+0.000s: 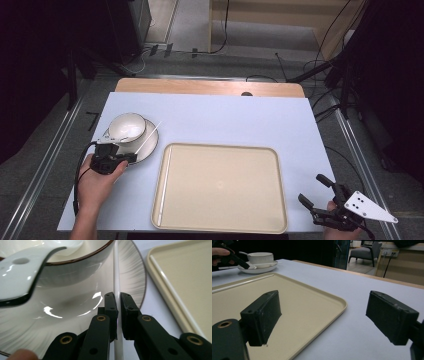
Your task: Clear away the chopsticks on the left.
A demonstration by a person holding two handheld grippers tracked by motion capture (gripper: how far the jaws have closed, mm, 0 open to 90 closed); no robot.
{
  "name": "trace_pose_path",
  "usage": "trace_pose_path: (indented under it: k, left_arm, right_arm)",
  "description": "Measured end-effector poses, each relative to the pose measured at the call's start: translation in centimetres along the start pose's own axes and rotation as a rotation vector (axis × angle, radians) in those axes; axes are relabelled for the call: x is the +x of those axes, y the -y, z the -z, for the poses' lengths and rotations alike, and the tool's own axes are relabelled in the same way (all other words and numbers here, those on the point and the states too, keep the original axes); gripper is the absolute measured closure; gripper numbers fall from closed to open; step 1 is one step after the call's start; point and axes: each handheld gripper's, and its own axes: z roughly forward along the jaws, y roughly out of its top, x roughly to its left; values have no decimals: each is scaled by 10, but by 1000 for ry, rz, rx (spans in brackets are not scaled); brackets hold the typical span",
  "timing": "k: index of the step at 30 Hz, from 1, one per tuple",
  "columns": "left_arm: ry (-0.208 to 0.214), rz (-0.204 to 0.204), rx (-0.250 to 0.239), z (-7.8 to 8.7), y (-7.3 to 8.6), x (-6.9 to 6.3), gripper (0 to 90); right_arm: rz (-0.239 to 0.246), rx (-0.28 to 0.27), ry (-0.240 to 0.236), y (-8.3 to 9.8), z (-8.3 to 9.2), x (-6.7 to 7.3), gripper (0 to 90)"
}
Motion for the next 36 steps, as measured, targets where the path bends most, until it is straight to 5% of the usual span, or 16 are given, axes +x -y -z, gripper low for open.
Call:
trace_pose_path:
  k: [7, 36]
  left_arm:
    - [22, -2, -43, 8, -1, -23, 850]
    - [176, -9, 14, -13, 17, -109, 847]
  right_arm:
    - [-1, 3, 3, 0, -1, 0, 129]
    - [10, -7, -5, -1, 0, 0, 129]
